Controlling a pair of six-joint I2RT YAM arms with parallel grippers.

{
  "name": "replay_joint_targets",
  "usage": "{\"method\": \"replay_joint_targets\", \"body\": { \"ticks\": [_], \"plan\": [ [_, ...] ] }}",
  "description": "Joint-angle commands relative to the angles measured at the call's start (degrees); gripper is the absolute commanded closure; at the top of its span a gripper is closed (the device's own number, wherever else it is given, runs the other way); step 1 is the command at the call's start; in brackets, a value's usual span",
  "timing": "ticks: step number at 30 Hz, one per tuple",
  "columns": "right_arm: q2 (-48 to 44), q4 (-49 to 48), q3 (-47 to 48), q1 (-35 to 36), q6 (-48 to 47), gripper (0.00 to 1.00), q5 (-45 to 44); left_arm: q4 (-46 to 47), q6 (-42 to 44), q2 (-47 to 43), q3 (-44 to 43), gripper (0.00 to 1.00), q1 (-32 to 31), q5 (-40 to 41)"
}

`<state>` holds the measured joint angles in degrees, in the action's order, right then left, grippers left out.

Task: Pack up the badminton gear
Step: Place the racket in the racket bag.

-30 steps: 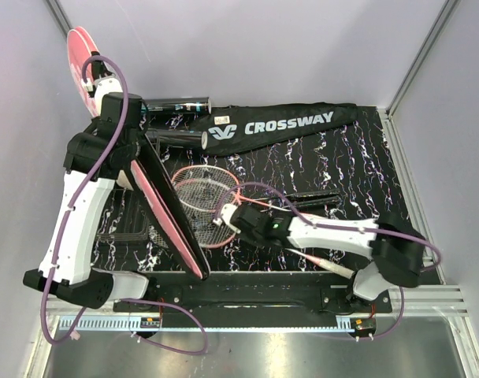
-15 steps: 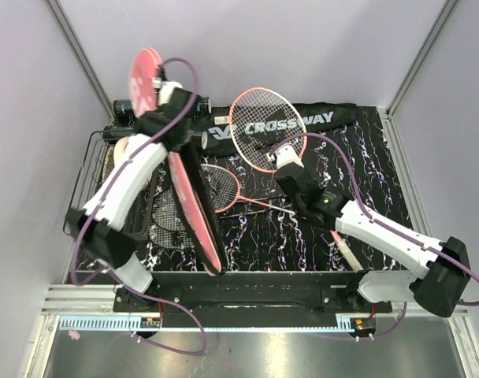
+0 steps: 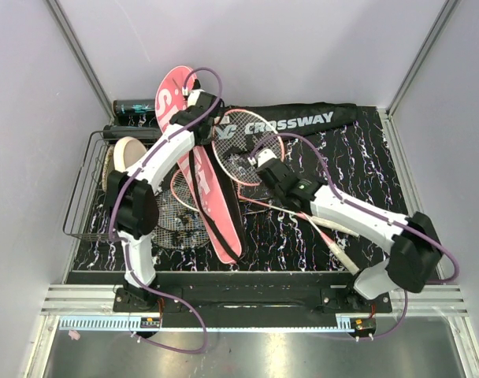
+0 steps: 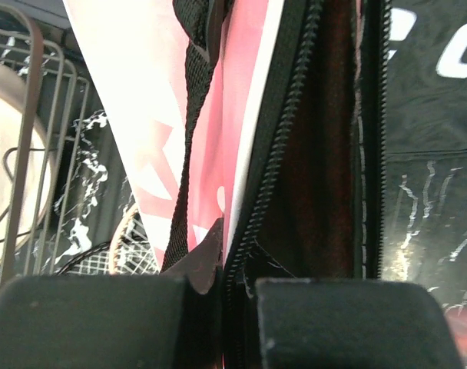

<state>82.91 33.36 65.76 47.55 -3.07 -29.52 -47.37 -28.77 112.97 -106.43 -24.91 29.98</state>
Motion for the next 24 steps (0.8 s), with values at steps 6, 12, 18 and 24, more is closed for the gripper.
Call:
{"method": "replay_joint_targets", "body": {
  "ticks": [6,12,18,24],
  "plan": [
    [6.20,3.46,7.18,-0.26,6.67,1.00,11.59,14.50,-1.90,-8.55,6.76,1.00,1.44,-8.88],
    [10.69,9.09,15.43,2.72,9.39,1.00,13.25,20.03,-0.85,-11.89,11.50,1.00,1.53,-18.71],
    [15.61,12.43,27.21,2.72,13.00,1.00,23.17,31.97,-2.08,-20.58,24.32,1.00,1.44,-29.44],
    [18.77,18.56,32.06,2.64,15.11,1.00,30.75,39.81,-1.46,-27.27,32.60,1.00,1.97,-30.24]
  ]
}}
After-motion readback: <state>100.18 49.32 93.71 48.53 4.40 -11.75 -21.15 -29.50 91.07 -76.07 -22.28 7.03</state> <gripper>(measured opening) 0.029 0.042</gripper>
